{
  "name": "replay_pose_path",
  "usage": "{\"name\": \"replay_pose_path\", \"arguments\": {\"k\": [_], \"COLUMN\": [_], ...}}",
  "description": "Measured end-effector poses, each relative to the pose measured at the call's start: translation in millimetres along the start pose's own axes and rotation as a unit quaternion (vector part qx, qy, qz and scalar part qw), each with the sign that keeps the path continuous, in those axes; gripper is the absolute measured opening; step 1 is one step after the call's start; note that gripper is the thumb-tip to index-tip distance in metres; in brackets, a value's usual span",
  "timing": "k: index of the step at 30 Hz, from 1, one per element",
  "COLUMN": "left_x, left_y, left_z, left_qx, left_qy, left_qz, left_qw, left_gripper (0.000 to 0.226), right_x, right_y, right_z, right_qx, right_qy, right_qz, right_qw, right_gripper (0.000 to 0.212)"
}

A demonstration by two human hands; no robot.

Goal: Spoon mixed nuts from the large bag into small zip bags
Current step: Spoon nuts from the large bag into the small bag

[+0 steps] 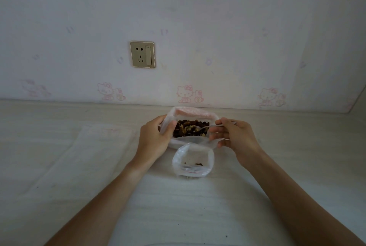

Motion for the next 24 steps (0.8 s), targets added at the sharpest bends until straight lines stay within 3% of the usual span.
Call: {"name": "replay_pose_path", "arguments": {"k": [6, 9, 11, 18, 24], "left_x": [-2, 1, 7, 23, 24], "left_y": [11, 24, 32, 17, -7], "left_z": [0, 4, 9, 29, 40], "left_qx": [0.010, 0.058, 0.079, -0.034, -0.184], "left_qy": [0.017, 0.037, 0.033, 0.008, 0.048], "left_qz": [-0.031, -0.044, -0.058, -0.051, -0.060], "left_qw": [0.999, 0.997, 0.995, 0.998, 0.980], "left_gripper": [0.024, 0.031, 0.024, 0.016, 0.019], "right_x": [-11, -21, -27, -38, -39], "right_y": [4, 4, 3, 4, -5], "right_z": [2, 4, 5, 6, 11], "right_qx": [0.000, -0.019, -0.040, -0.111, -0.172], "right_qy": [0.019, 0.043, 0.052, 0.027, 0.017], "right_qz": [-0.016, -0.029, -0.038, -0.029, 0.080], "right_qw": [1.000, 0.998, 0.997, 0.993, 0.982], "right_gripper": [0.029, 0.031, 0.033, 0.036, 0.039]}}
Point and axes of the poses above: each hand's wrist, its own z-axis away from the middle knuckle, its own y-axis out of the back of the hand, x = y × z, the point moved 8 cm from there along -z, towards the middle knuckle, and after that the axes turned 15 degrees about -x, right-handed, at the moved point
